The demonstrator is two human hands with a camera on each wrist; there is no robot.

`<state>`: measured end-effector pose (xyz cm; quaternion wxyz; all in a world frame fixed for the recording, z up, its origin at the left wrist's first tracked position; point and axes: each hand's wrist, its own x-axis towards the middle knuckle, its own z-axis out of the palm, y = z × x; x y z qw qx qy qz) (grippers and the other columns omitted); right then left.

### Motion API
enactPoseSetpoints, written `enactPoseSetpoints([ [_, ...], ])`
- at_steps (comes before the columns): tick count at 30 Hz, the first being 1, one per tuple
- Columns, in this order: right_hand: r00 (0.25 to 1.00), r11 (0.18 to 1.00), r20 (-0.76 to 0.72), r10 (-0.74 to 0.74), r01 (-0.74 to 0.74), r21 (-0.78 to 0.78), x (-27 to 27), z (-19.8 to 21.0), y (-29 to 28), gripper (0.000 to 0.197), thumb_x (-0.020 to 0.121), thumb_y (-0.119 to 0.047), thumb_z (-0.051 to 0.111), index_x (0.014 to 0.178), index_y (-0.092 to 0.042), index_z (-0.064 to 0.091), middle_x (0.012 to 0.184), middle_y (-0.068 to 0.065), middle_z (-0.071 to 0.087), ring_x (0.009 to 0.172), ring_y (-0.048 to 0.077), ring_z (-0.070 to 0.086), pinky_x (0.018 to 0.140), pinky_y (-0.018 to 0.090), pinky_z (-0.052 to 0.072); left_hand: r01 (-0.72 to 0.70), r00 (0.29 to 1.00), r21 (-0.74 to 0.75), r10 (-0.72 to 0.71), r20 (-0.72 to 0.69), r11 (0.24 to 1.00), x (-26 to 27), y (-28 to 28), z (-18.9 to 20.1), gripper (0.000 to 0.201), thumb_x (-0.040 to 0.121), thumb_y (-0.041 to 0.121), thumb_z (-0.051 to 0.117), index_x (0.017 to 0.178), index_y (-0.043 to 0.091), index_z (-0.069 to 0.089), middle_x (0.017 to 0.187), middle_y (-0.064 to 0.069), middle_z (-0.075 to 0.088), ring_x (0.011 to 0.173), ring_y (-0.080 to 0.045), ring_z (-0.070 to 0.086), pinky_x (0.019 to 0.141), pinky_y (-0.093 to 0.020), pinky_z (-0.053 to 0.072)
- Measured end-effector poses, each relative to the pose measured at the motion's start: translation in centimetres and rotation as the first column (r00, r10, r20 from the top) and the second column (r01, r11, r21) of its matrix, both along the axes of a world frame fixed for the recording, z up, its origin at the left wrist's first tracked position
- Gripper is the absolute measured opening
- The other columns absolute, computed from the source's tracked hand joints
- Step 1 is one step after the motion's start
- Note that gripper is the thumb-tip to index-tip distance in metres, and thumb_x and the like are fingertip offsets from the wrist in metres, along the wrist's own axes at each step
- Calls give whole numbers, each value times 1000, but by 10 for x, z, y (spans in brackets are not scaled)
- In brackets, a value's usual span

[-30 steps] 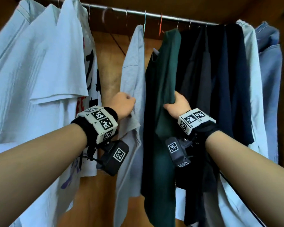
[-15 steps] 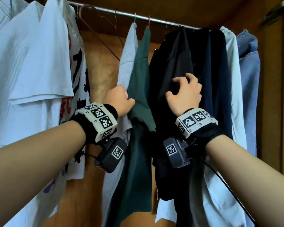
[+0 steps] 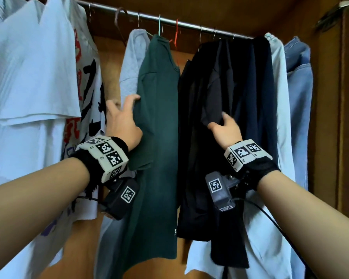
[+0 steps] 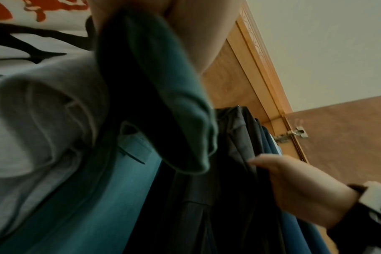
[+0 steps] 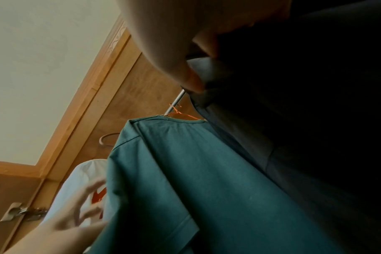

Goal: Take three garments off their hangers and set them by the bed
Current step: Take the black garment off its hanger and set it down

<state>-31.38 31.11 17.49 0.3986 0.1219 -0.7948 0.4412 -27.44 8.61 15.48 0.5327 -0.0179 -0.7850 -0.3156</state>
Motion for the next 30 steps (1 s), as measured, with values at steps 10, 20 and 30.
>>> enactPoseSetpoints([
  [10,868,841,60,493,-493,223,24,-13,-13,33,89,-8,56,121,-7,61,116,3,65,109,11,58,103,30,45,-21,997,-234,2,-81,972,-4,79,-1,39,87,42,51,125,33,52,155,-1,22,146,-24,17,118,-49,15],
  [20,991,989,137,-9,-11,148,5,5,14,48,86,-31,55,129,-10,50,153,14,20,138,31,31,114,33,24,-154,987,-163,161,29,975,-6,53,22,95,75,20,67,148,39,8,154,-11,11,142,-35,14,113,-60,17],
  [30,961,998,-271,-63,62,-12,11,103,-30,57,83,-25,55,137,-24,36,152,6,22,134,34,34,109,32,27,-176,971,-295,116,-210,939,4,55,96,77,76,70,47,142,52,14,155,-8,18,143,-37,17,113,-62,10],
])
